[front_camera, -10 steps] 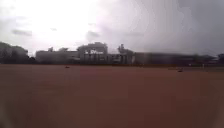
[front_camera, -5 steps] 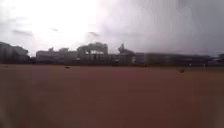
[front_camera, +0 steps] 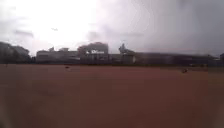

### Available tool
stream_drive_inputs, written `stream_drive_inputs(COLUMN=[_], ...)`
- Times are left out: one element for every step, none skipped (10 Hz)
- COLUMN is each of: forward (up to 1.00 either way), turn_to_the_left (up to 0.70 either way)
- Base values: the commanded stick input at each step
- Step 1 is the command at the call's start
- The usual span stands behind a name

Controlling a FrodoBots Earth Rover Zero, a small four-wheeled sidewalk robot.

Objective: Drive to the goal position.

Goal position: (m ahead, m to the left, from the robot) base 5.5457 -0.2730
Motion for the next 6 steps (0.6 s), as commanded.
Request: stream_drive_inputs(forward=[0.50,0.50,0.50,0.50,0.50,0.50], turn_to_the_left=[0.00,0.00,0.00,0.00,0.00,0.00])
